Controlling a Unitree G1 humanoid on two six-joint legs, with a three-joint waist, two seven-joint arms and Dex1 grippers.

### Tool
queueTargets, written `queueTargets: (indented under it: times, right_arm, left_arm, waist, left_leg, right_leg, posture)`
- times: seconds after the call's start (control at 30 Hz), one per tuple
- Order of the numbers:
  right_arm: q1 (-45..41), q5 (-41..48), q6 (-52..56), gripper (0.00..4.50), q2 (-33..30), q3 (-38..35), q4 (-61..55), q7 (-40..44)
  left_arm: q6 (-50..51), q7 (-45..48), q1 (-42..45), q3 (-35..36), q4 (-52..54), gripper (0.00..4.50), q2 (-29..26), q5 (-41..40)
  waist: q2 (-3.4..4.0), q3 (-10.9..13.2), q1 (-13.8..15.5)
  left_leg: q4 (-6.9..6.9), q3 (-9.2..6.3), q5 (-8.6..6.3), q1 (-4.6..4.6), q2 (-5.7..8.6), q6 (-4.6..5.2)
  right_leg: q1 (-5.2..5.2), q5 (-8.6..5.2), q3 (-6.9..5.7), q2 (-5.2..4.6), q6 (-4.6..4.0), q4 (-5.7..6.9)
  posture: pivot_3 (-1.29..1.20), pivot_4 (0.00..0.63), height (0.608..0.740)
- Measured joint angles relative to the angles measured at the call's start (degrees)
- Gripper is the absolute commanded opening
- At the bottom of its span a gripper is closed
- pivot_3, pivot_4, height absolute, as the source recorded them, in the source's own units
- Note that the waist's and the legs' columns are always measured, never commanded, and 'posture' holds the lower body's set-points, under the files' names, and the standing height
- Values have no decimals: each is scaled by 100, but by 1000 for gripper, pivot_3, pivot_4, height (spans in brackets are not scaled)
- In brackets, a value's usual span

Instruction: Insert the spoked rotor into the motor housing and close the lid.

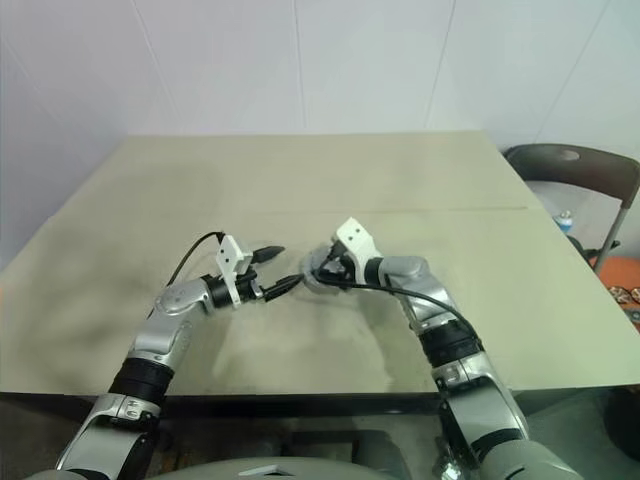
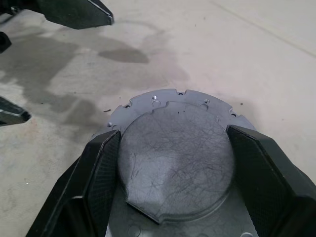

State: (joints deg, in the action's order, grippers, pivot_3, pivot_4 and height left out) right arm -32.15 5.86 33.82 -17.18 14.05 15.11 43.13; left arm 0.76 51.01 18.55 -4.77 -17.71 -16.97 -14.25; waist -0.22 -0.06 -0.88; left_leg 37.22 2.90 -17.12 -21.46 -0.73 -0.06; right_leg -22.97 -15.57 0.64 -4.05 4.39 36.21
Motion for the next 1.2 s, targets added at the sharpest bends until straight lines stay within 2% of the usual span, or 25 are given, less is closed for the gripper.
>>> queueTargets:
  times: [0.33,0.47,0.57,0.7,0.93,1.2]
  right_arm:
    - [-21,-4,402,3045,-24,-4,-252,-30]
    - [-12,-11,400,3045,-20,-3,-244,-82]
    - [-11,-7,399,3045,-15,5,-248,-83]
    - [14,-6,377,3045,-9,5,-257,-101]
    - [49,-7,344,3045,4,2,-269,-141]
    - [126,-6,347,3045,2,-3,-373,-199]
  left_arm:
    - [-10,-28,21,-18,-47,4331,91,15]
    - [-166,9,416,-145,-533,4331,342,135]
    - [-326,21,797,-183,-963,3690,505,222]
    - [-499,69,1177,-178,-1406,2444,685,240]
    - [-680,171,1398,-177,-2010,14,811,264]
    - [-794,128,1646,-427,-2452,14,826,755]
  waist:
    - [0,0,17]
    - [-1,0,25]
    - [-1,-1,16]
    - [-1,-1,17]
    - [-2,-1,23]
    - [-3,0,23]
  left_leg:
    - [-7,0,-1,-9,1,0]
    - [4,-1,0,-5,3,1]
    - [3,-1,0,-4,4,2]
    - [4,-1,1,-4,4,3]
    - [9,-9,2,1,-1,5]
    - [15,-13,0,1,3,9]
  right_leg:
    - [-9,1,-2,-1,2,-2]
    - [0,1,-3,-1,2,-2]
    - [1,2,-4,1,3,-2]
    - [3,3,-5,9,5,-2]
    - [17,3,-5,35,8,-3]
    - [24,5,-10,52,17,-5]
  posture:
    - [0,0,740]
    - [0,0,740]
    - [0,0,740]
    - [0,0,740]
    - [0,0,740]
    - [0,0,740]
